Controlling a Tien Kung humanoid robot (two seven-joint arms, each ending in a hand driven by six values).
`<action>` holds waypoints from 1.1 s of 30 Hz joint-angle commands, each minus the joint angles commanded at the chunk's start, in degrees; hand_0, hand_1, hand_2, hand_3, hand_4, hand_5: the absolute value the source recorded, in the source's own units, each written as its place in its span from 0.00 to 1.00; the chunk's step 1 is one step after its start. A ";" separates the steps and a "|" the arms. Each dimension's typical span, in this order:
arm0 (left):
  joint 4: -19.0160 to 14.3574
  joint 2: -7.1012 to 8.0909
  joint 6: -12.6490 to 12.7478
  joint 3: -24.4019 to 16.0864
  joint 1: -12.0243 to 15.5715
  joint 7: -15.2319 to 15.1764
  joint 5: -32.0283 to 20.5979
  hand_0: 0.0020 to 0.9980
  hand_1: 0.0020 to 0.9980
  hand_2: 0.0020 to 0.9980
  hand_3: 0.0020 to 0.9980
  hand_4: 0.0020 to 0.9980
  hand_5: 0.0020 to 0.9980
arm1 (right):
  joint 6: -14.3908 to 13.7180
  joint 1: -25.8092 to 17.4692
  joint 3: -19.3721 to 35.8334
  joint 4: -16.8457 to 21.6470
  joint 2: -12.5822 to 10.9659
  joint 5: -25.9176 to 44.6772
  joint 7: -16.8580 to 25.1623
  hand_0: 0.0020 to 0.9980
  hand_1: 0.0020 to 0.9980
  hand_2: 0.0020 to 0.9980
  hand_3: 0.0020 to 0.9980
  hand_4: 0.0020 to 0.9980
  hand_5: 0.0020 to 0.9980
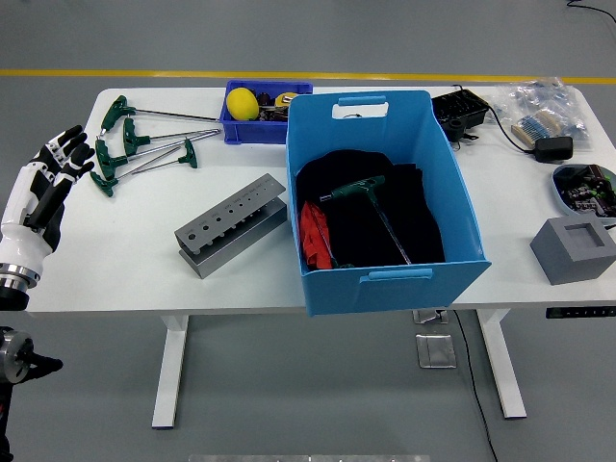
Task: Lift tool from toolbox,place it in box,lift tool from toolbox,place it in box
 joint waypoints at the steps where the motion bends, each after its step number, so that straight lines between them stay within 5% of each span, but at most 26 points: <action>1: -0.33 -0.41 0.06 -0.14 0.39 -0.04 0.24 0.87 0.89 0.94 0.89 0.94 0.72 | 0.02 0.02 0.15 0.00 0.00 -0.24 -0.05 0.68 0.68 0.74 0.54 0.79 0.59; 6: -1.97 -1.80 0.83 -0.82 2.04 -0.58 1.09 0.86 0.89 0.94 0.89 0.94 0.72 | 0.07 0.08 1.15 -0.07 0.11 -1.56 -0.38 0.68 0.68 0.73 0.54 0.79 0.59; 33: -2.58 -1.29 1.76 0.84 -0.45 -1.51 2.02 0.86 0.88 0.94 0.88 0.94 0.73 | 0.49 3.20 5.78 -0.18 -0.61 -4.15 -1.27 0.68 0.66 0.72 0.54 0.79 0.60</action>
